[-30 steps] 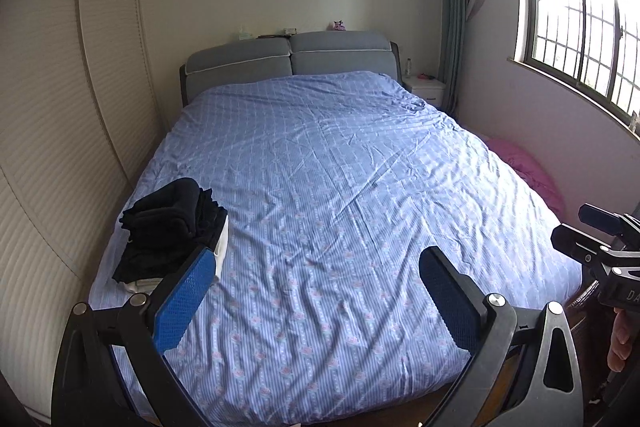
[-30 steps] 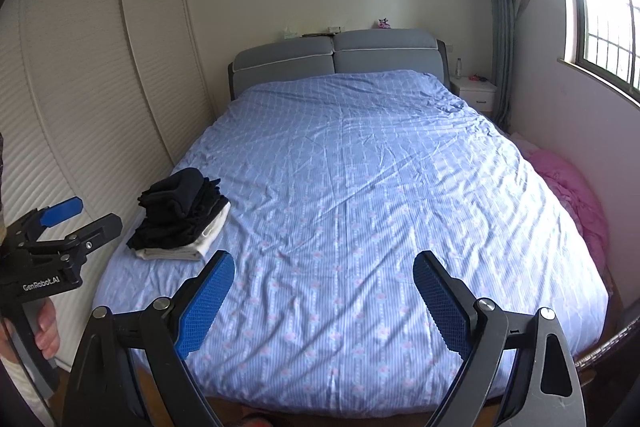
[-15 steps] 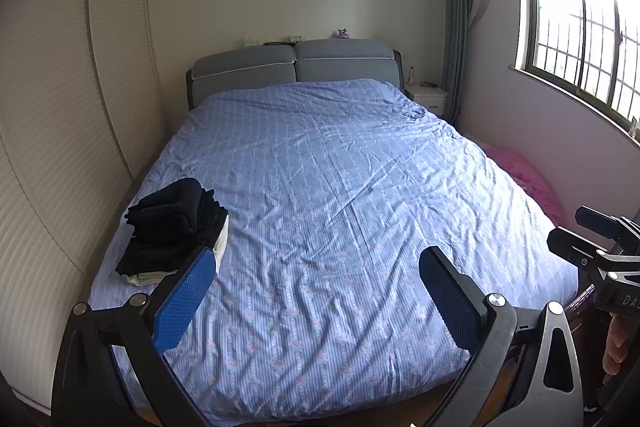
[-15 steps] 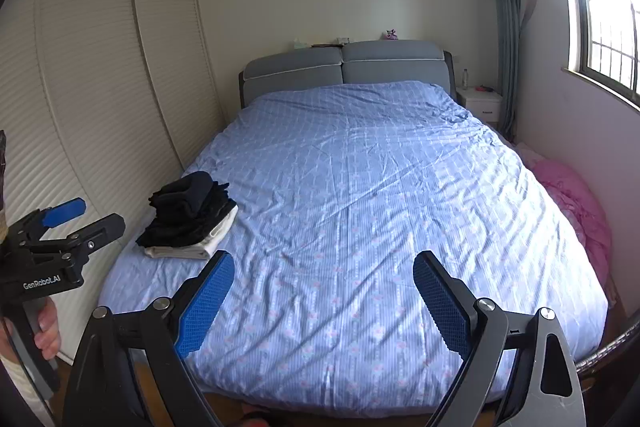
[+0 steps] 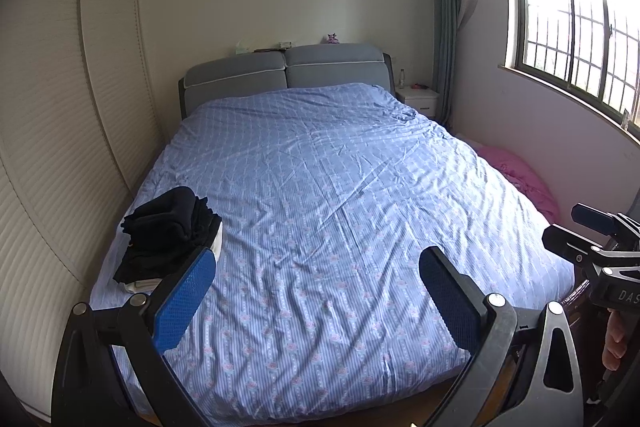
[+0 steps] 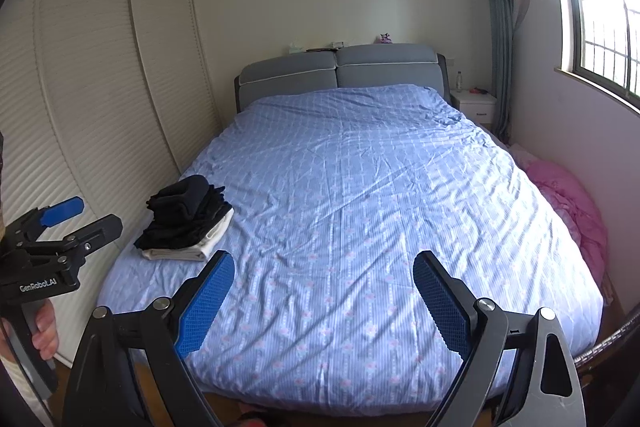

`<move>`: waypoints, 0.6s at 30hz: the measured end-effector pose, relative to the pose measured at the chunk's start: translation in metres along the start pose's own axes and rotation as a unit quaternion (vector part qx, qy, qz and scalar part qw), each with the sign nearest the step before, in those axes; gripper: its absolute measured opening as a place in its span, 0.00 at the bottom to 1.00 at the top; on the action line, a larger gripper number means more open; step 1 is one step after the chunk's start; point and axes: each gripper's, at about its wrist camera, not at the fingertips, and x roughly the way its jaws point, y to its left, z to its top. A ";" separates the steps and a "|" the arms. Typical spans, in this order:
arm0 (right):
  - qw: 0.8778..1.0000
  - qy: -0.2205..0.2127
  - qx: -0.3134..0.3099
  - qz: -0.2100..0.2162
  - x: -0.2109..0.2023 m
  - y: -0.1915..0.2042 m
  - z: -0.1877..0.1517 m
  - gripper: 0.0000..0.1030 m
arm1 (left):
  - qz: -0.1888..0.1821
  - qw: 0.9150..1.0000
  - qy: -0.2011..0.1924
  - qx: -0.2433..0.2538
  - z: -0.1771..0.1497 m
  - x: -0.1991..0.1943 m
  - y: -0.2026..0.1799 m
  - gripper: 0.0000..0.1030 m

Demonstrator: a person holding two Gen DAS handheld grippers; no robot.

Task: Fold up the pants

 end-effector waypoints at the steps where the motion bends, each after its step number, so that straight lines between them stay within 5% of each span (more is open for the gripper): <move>1: 1.000 0.000 0.001 -0.001 -0.001 0.000 -0.001 0.89 | 0.000 1.000 0.000 0.001 0.000 0.000 0.000 1.00; 18: 1.000 0.000 0.002 -0.006 -0.003 -0.004 0.000 0.89 | -0.006 1.000 0.001 0.002 0.000 -0.003 -0.002 1.00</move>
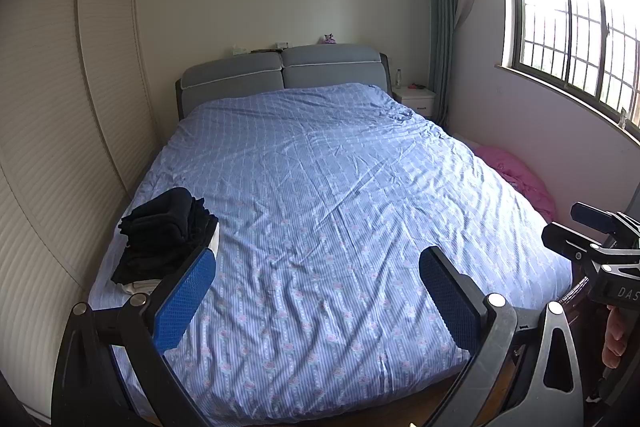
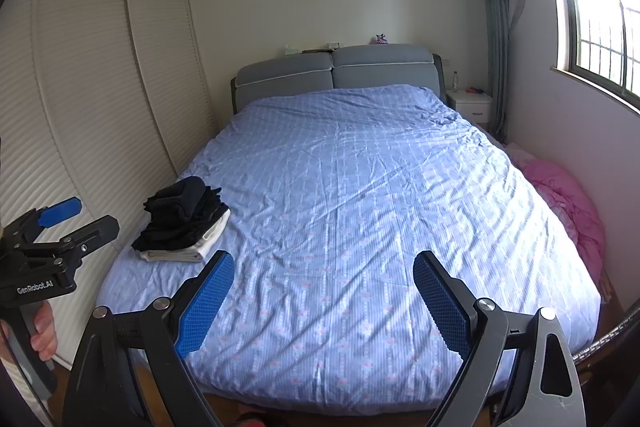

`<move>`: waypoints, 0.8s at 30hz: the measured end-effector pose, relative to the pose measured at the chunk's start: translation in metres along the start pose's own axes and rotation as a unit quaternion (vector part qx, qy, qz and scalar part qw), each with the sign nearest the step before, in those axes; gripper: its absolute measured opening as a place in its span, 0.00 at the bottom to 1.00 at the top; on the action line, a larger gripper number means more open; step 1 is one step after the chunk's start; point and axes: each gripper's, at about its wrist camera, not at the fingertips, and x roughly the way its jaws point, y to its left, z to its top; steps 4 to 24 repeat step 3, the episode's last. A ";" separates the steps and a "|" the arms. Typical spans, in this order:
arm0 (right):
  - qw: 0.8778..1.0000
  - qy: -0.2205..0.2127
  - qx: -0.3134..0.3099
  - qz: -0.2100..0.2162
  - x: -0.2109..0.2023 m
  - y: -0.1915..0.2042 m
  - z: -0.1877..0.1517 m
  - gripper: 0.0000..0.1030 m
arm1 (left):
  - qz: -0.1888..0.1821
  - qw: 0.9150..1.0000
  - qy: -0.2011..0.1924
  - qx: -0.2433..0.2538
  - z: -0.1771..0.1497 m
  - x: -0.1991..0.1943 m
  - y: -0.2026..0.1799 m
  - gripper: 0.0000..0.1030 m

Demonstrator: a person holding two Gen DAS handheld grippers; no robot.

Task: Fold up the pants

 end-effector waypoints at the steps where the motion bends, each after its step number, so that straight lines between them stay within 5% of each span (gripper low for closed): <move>1: 1.000 0.000 0.000 0.000 0.000 0.000 0.000 0.89 | 0.000 1.000 0.001 0.000 0.000 0.000 0.000 1.00; 24: 1.000 0.000 0.000 -0.001 0.000 0.001 0.000 0.89 | 0.000 1.000 0.003 0.000 0.001 0.001 -0.001 1.00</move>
